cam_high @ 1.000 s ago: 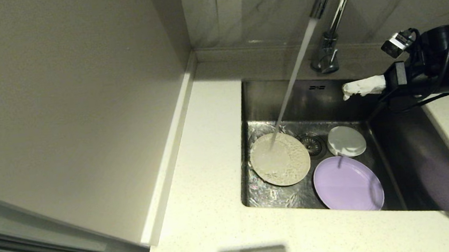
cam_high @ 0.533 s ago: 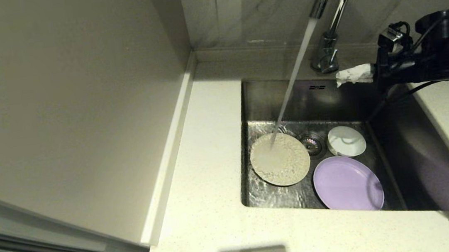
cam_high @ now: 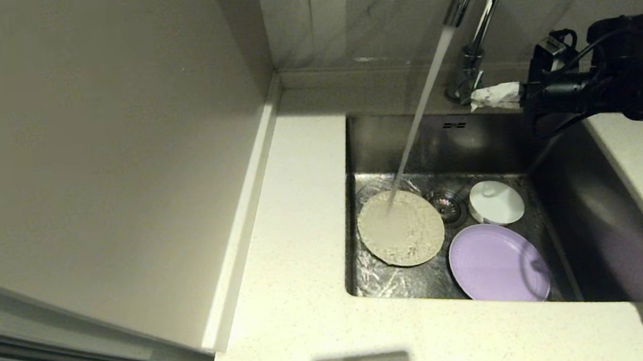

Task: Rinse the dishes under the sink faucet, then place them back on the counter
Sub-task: Turn off the faucet

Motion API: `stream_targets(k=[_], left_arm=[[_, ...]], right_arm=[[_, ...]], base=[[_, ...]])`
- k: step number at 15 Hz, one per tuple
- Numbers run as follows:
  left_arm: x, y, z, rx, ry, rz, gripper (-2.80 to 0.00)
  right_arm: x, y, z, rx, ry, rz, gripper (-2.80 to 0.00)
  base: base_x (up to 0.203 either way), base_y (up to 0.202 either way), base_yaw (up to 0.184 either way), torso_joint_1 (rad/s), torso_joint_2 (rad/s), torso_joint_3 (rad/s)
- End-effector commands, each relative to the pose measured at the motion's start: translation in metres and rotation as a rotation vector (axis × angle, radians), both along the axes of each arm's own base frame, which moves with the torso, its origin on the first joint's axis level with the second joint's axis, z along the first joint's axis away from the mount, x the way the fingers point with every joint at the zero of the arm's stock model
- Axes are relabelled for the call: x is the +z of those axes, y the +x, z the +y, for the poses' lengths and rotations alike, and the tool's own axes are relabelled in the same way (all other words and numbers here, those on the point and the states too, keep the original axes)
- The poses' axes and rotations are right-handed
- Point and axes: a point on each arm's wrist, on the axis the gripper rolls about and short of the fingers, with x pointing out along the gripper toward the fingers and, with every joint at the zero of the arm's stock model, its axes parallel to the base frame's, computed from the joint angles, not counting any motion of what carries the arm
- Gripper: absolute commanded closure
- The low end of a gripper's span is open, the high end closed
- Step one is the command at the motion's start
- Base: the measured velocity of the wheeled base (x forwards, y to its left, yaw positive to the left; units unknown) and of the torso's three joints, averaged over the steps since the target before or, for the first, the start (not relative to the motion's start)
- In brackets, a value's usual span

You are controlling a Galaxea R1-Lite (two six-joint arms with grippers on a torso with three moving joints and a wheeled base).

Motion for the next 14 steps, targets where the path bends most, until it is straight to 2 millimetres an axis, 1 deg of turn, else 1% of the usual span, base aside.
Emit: stream_targets(k=[1,5,10,14], left_arm=[[0.000,0.000,0.000,0.000,-0.001,-0.003,0.00],[0.000,0.000,0.000,0.000,-0.001,-0.004,0.00],[0.000,0.000,0.000,0.000,-0.001,-0.003,0.00],[0.000,0.000,0.000,0.000,0.001,-0.003,0.00]], right_arm=[[-0.003,0.003,-0.001,0.005,0.006,-0.002,0.00],[0.002,0.006,-0.001,0.002,0.030,-0.044,0.00],[0.010,0.009,-0.001,0.007,0.031,-0.145,0.00],[0.010,0.009,-0.001,0.008,0.030,-0.159,0.00]], base=[[0.000,0.000,0.000,0.000,0.00,0.000],[0.000,0.000,0.000,0.000,0.00,0.000],[0.000,0.000,0.000,0.000,0.00,0.000],[0.000,0.000,0.000,0.000,0.00,0.000]])
